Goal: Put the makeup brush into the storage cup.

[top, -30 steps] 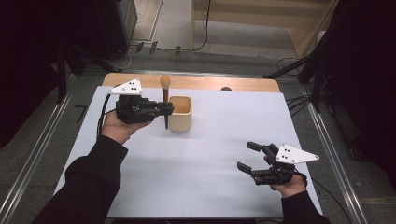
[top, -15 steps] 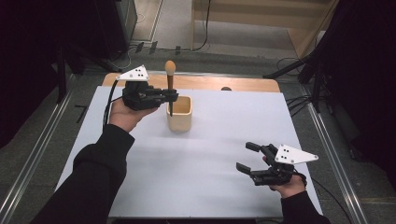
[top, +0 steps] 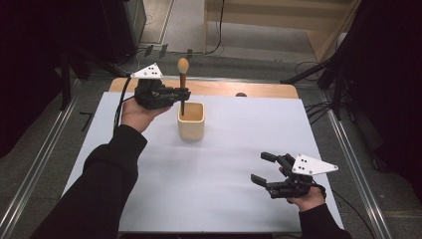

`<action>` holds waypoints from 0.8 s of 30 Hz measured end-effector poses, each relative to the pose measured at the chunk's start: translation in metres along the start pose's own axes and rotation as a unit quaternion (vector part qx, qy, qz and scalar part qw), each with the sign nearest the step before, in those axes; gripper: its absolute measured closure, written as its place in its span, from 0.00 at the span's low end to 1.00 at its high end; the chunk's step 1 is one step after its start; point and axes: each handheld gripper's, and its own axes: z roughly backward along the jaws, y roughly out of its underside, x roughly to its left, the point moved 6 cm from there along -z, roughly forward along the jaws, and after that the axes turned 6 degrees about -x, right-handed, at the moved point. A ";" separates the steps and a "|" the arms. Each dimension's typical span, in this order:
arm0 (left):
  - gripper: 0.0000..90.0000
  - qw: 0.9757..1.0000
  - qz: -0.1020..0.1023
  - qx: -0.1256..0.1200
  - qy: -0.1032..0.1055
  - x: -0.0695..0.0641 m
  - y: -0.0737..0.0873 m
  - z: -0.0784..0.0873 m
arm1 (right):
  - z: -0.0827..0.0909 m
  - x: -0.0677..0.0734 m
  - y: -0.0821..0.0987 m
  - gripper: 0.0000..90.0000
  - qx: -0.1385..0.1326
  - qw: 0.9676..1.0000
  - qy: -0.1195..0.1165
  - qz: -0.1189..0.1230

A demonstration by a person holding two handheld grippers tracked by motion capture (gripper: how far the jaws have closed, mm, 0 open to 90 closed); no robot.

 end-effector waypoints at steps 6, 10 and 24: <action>0.88 1.000 0.001 -0.001 -0.004 0.004 0.003 -0.008 | 0.000 0.000 0.000 0.24 -0.001 1.000 0.000 0.001; 0.88 1.000 0.000 0.008 -0.009 0.010 0.010 -0.016 | -0.001 0.001 0.000 0.24 0.000 1.000 -0.005 0.002; 0.88 1.000 0.010 0.006 -0.020 0.014 0.028 -0.026 | 0.000 0.002 -0.001 0.25 -0.001 1.000 -0.005 0.002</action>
